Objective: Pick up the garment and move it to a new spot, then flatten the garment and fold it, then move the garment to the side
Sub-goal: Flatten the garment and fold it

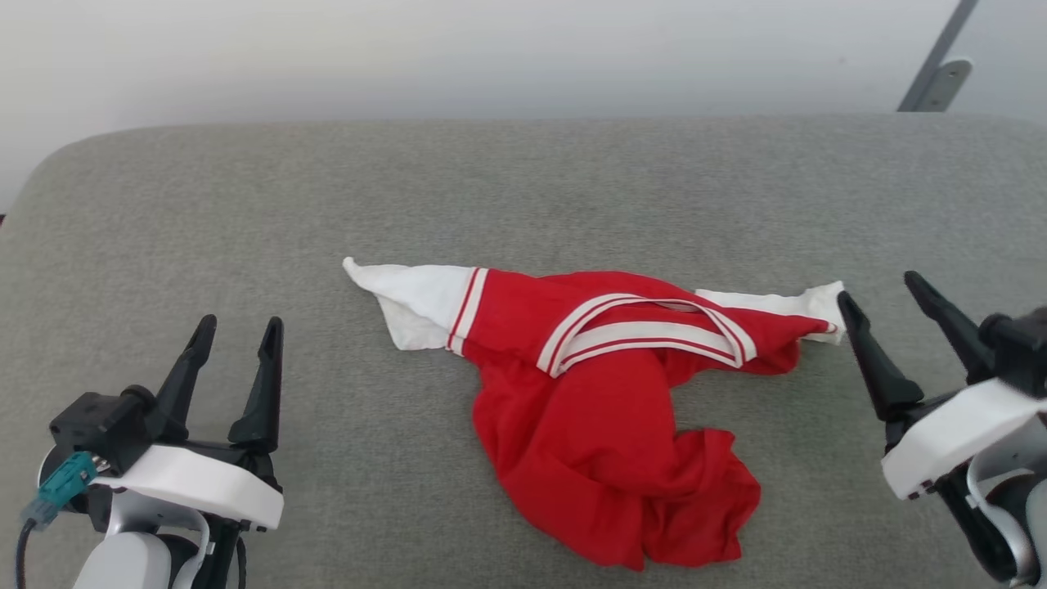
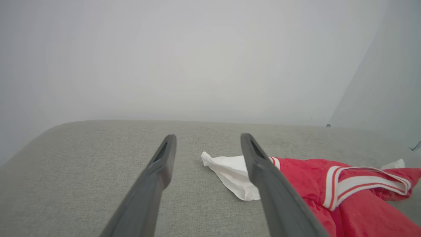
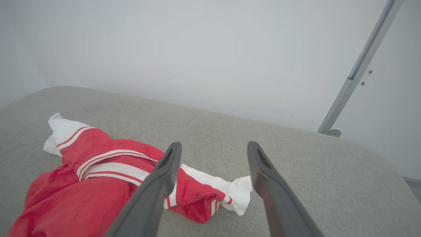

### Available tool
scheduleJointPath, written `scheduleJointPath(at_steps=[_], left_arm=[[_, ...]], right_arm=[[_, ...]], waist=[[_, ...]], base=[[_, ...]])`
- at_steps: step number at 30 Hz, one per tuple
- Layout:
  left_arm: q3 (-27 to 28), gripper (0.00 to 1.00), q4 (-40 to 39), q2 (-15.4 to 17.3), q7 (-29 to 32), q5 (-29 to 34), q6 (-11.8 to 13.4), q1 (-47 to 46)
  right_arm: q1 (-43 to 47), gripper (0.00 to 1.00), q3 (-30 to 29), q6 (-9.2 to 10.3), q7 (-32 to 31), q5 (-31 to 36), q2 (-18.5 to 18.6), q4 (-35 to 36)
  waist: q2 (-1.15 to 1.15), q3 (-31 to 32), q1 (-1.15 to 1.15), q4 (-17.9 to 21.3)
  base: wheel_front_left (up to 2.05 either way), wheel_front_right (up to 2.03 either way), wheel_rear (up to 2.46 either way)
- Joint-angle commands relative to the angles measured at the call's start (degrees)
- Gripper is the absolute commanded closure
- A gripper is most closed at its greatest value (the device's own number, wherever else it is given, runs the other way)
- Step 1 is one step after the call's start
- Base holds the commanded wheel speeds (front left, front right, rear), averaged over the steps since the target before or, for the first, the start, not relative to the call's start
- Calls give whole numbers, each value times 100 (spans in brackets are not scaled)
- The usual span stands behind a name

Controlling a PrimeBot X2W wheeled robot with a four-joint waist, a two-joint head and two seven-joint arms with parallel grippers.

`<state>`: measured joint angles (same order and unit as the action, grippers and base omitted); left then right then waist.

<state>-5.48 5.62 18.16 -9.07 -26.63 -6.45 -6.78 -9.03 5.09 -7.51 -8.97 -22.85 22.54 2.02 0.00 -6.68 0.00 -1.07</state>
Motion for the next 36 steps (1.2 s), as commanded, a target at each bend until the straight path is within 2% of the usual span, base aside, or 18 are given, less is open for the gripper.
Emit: scheduleJointPath(at_steps=[1, 4, 14, 24, 31, 36], left_arm=[[-39, 0, -36, 30, 47, 53, 37, 31], [-127, 0, -64, 79, 147, 68, 16, -18], [-681, 0, -59, 314, 716, 38, -56, -324], [-1470, 0, 359, 529, 1730, -238, -99, -972], [-2094, 0, 858, 847, 2099, 100, -101, -1611], [-2332, 0, 1200, 1040, 2014, 503, -99, -1919]], right_arm=[[122, 0, -106, 5, 329, 193, -183, 95], [281, 0, -247, 4, 770, 424, -514, 204], [561, 0, -585, 4, 1558, 765, -1129, 490], [558, 0, -707, 4, 1683, 813, -1305, 645], [456, 0, -683, 4, 1806, 786, -1416, 594], [431, 0, -695, 4, 1879, 772, -1478, 526]], waist=[[0, 9, 0, 108], [0, -16, 0, 198], [0, -204, 0, 462], [0, -553, 0, 760], [0, -794, 0, 957], [0, -895, 0, 1045]], base=[[0, 0, 0], [0, 0, 0], [0, 0, 0], [0, 0, 0], [0, 0, 0], [0, 0, 0]])
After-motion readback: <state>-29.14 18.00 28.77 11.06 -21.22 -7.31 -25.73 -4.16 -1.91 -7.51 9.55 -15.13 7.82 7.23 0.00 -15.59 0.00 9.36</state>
